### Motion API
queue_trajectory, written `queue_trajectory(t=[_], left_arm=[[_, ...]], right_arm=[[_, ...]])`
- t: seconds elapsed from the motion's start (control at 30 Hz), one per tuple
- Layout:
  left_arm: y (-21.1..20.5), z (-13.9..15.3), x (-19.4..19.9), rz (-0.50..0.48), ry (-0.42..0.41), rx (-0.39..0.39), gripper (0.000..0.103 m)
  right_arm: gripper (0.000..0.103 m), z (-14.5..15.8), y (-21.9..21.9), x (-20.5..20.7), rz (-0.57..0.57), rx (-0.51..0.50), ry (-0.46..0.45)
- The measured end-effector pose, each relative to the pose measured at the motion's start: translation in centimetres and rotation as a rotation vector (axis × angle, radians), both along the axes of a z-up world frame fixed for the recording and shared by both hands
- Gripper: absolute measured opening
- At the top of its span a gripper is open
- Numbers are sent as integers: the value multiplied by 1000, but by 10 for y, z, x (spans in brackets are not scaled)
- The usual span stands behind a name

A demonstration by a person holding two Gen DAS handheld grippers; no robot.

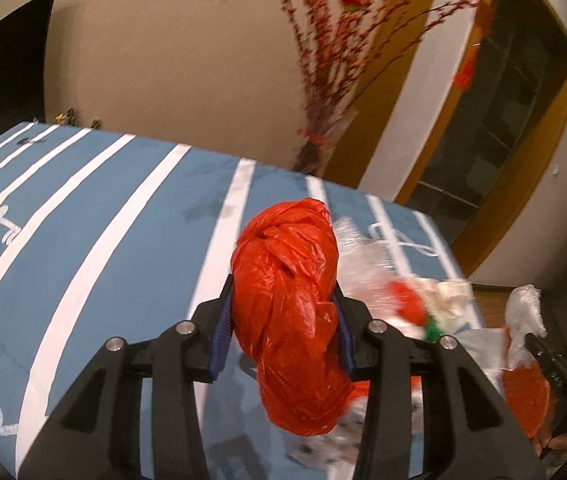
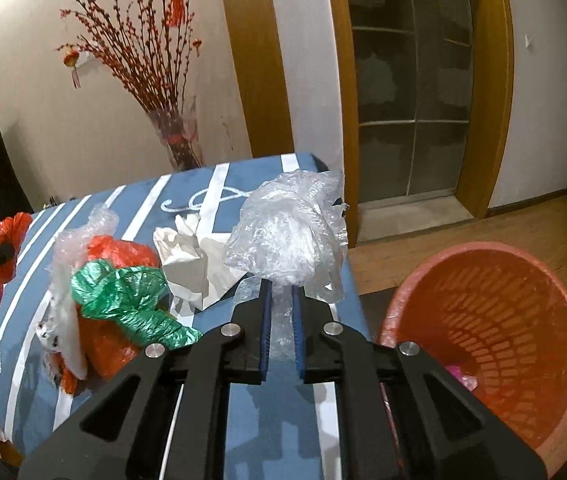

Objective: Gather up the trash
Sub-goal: 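Move both bags over the orange basket and open both tools to drop them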

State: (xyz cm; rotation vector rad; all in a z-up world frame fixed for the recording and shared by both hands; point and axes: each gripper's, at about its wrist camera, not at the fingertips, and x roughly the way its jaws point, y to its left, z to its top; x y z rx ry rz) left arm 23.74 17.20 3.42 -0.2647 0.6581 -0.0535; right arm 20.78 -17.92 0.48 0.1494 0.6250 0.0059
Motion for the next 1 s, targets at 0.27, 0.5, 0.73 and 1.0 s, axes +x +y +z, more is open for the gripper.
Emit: queue_trajectory(t=[0.27, 0.5, 0.73, 1.0], left_arm=[[-45, 33, -27, -108, -67, -11, 42], [-99, 42, -40, -222, -93, -18, 42], [-166, 41, -44, -349, -83, -39, 42], [-247, 26, -39, -488, -53, -49, 42]], right_arm=[[9, 17, -11, -26, -22, -33, -66], [9, 27, -33, -52, -75, -44, -110], [9, 28, -64, -70, -146, -43, -121], [9, 20, -108, -84, -232, -26, -110]])
